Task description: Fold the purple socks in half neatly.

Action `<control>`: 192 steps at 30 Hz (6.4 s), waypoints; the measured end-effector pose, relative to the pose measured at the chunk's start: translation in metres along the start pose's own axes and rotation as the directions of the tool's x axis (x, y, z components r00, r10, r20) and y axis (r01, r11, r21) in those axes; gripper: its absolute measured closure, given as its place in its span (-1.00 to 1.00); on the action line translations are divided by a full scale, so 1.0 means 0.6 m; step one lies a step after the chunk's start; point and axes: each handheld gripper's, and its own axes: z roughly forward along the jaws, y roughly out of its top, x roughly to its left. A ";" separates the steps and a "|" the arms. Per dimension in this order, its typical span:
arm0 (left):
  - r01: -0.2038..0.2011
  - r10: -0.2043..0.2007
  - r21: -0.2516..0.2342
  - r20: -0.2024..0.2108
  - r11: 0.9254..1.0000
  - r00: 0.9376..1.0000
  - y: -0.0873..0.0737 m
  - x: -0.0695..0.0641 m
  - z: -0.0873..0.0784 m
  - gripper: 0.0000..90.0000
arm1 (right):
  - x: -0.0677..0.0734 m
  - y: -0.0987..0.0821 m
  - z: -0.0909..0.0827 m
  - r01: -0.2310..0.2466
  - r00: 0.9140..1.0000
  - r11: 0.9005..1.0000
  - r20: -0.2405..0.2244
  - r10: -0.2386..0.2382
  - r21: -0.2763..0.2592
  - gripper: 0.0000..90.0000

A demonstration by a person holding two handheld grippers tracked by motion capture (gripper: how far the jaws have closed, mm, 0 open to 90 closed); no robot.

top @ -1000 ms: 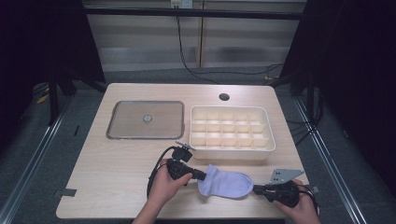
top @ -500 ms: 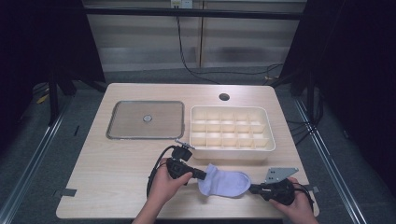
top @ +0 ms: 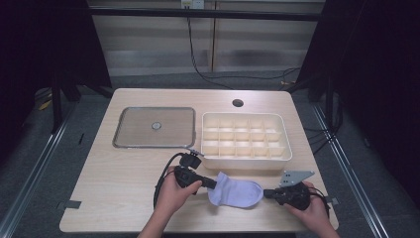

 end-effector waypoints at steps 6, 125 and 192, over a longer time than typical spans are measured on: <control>0.008 -0.008 -0.006 -0.007 1.000 1.000 -0.003 0.000 -0.007 0.80 | 0.003 0.016 0.015 0.044 0.999 0.999 -0.027 -0.044 0.006 0.98; -0.046 0.047 0.092 -0.013 0.995 0.999 0.060 -0.064 0.065 0.79 | 0.015 0.036 0.040 0.085 0.993 0.996 -0.079 -0.085 -0.006 0.97; -0.080 0.085 0.127 -0.034 0.989 0.996 0.054 -0.085 0.112 0.62 | 0.014 0.038 0.041 0.081 0.993 0.997 -0.090 -0.081 -0.007 0.95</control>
